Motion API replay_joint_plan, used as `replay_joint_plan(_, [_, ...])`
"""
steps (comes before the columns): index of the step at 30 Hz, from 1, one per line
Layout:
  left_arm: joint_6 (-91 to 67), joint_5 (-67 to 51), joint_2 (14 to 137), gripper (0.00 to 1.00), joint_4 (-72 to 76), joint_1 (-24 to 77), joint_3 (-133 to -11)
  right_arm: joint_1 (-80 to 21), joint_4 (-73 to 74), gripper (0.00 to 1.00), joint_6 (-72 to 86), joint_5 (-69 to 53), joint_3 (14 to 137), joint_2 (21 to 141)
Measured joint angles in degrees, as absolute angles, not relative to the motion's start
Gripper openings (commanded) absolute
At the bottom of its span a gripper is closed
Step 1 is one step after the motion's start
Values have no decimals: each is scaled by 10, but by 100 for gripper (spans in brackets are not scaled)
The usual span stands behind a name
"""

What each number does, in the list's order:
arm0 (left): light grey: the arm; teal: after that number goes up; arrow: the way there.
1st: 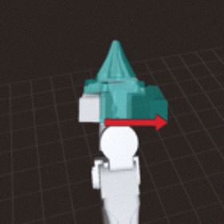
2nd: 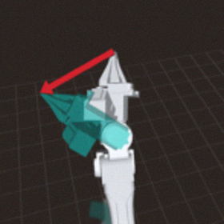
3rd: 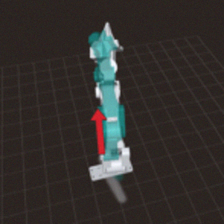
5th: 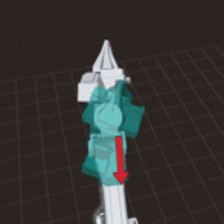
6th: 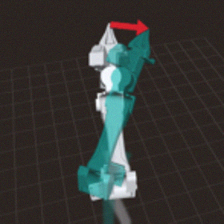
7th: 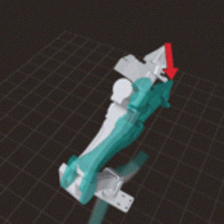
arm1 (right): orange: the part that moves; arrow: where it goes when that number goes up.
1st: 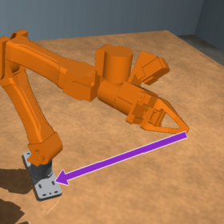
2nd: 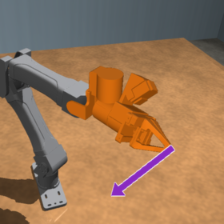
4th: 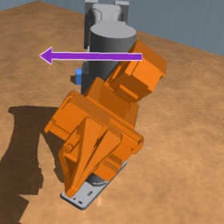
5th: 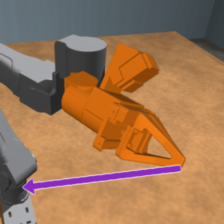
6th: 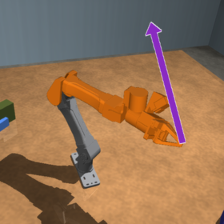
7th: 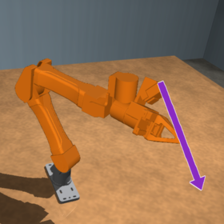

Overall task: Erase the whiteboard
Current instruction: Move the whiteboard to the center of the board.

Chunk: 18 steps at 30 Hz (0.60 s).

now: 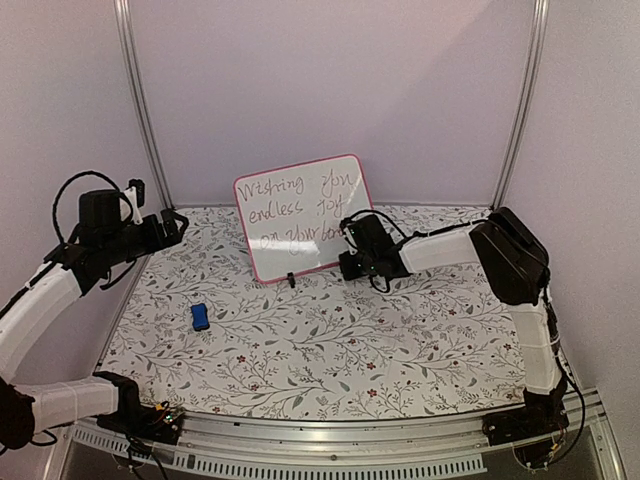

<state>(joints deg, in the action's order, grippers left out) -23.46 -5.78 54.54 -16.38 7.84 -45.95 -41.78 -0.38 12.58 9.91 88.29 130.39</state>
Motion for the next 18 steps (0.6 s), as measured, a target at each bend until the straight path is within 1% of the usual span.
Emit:
replay_joint_plan(5, [-278,-20,535,100,-185,94,-452,-421,-27,0,155,117,784,1242])
replay_joint_plan(10, [-331,45,508,100,-219,155,-433,-426,-36,0,189,136,687,1174])
replay_joint_plan(18, [-415,85,485,100,-243,206,-376,-443,-48,0,237,175,580,1099])
